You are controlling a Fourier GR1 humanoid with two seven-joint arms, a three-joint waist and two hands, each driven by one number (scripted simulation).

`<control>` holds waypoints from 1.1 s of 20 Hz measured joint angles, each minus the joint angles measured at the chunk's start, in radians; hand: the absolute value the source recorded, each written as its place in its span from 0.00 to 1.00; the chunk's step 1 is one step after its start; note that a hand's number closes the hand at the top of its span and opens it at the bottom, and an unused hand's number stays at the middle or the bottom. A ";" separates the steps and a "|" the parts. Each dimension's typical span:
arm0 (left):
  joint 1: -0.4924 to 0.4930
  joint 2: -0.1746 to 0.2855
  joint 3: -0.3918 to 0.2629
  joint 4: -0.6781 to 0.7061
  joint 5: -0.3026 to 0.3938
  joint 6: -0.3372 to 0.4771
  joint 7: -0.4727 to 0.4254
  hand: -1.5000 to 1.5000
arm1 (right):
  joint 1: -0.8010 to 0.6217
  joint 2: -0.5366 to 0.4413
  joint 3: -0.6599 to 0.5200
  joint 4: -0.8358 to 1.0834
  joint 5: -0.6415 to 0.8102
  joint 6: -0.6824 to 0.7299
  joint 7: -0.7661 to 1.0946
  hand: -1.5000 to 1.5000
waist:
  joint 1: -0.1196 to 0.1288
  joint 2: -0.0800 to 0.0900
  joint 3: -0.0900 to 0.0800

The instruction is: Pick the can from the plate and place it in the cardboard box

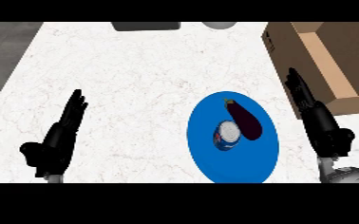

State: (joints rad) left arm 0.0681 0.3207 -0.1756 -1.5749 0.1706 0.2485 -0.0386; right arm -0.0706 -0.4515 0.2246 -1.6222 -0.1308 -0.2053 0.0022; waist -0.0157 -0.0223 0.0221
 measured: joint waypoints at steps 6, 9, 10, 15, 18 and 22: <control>-0.079 -0.005 0.059 -0.060 0.042 0.019 0.085 0.50 | -0.025 0.009 -0.206 0.058 -0.181 0.041 -0.048 1.00 | 0.006 0.017 -0.016; -0.111 -0.021 0.068 -0.072 0.076 0.017 0.126 0.50 | -0.003 -0.079 -0.201 0.113 -0.066 0.031 -0.059 0.00 | 0.012 0.018 -0.029; -0.122 -0.028 0.072 -0.059 0.084 0.013 0.129 0.50 | -0.007 -0.073 -0.213 0.139 -0.058 0.027 -0.085 0.00 | 0.014 0.016 -0.032; -0.159 -0.039 0.090 -0.069 0.098 0.009 0.185 0.50 | -0.002 -0.081 -0.240 0.199 0.009 0.057 -0.265 0.00 | 0.019 0.015 -0.034; -0.160 -0.044 0.100 -0.064 0.101 0.004 0.189 0.50 | 0.006 -0.143 -0.225 0.155 0.048 0.108 -0.237 0.00 | 0.016 0.018 -0.028; -0.165 -0.038 0.105 -0.079 0.103 0.001 0.206 0.50 | 0.005 -0.285 -0.176 0.091 0.092 0.241 -0.135 0.00 | 0.016 0.018 -0.026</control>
State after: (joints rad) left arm -0.0969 0.2829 -0.0707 -1.6535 0.2740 0.2493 0.1675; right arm -0.0660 -0.7364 0.0487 -1.5309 -0.0391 0.0355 -0.1330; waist 0.0005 -0.0045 -0.0041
